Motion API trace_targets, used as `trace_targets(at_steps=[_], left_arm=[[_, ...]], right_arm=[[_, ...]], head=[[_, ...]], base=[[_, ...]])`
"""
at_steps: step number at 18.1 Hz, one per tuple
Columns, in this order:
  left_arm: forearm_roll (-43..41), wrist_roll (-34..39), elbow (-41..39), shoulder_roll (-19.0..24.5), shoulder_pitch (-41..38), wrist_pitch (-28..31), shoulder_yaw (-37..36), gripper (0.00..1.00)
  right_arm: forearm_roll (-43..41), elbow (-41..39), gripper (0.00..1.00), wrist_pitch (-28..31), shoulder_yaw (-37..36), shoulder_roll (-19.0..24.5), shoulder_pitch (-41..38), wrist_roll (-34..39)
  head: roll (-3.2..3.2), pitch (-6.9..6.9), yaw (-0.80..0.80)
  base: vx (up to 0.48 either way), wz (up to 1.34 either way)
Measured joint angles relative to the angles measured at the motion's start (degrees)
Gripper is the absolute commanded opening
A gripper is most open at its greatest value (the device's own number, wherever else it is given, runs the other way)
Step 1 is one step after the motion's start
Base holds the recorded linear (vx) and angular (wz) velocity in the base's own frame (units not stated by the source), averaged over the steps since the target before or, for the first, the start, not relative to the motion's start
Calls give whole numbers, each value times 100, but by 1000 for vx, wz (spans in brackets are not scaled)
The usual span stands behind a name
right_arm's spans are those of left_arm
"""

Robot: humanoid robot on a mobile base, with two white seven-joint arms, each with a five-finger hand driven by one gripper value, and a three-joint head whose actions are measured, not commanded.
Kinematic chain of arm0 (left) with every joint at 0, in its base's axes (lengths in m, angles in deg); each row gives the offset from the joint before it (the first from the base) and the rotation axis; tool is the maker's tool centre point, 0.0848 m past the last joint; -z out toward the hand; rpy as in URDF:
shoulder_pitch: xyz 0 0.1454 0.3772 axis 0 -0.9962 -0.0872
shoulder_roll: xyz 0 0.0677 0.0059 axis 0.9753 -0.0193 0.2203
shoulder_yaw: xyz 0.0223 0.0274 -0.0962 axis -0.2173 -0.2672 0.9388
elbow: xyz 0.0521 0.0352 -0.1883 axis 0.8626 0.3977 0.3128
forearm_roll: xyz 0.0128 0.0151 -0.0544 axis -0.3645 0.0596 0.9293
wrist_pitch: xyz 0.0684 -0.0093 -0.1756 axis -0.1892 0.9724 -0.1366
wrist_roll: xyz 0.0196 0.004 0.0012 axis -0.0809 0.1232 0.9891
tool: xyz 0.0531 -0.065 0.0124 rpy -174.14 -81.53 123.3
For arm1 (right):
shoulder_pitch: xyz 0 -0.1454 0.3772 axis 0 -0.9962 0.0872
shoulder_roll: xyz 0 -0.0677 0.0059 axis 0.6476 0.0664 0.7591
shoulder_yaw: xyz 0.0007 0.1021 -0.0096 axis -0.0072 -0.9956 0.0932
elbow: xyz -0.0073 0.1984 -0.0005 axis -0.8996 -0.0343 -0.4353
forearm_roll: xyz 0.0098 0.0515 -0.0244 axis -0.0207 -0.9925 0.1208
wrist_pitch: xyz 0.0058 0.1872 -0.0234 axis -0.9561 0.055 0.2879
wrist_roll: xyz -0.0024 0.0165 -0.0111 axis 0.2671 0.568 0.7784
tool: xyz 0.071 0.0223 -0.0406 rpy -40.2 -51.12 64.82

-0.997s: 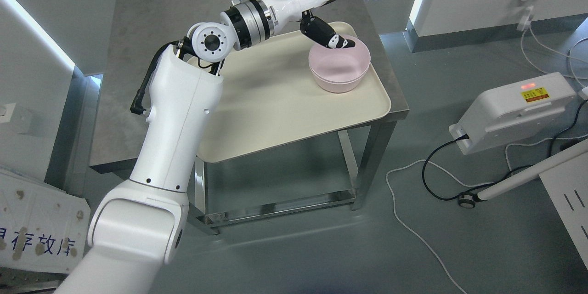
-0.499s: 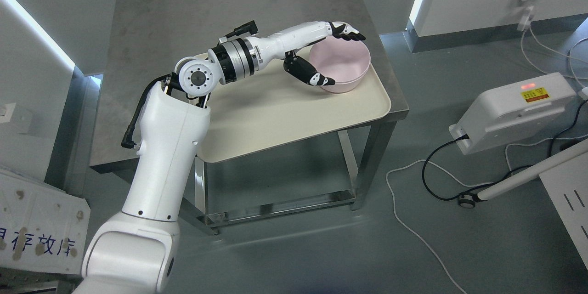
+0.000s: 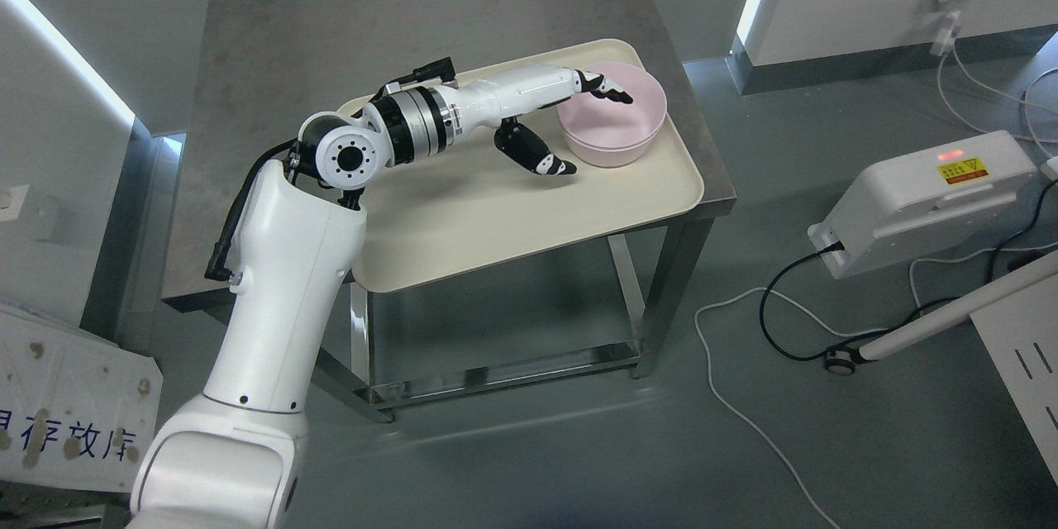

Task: Stack pink IKEA bowls on left shelf middle
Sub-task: 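Grasp the rim of the stacked pink bowls with the left hand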

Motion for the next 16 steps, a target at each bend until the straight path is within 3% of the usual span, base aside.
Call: trace_targets(at_steps=[2,11,14,16], left_arm=[[-113,-2,-43,14,37,-2,-99,60],[-818,-14,-139,56,19,-9,-432,52],[-1006,32,-146,63,15,-19,-490,42],[-1085,60,-152,67,12,-30,-517,27]], right_arm=[[0,0,100,0,0,0,0,0],[0,0,100,0,0,0,1,0],[0,0,100,0,0,0,1,0],[0,0,100,0,0,0,0,0]], head=[[0,0,0],[0,0,0],[0,0,0],[0,0,0]], base=[[0,0],[0,0],[0,0],[0,0]])
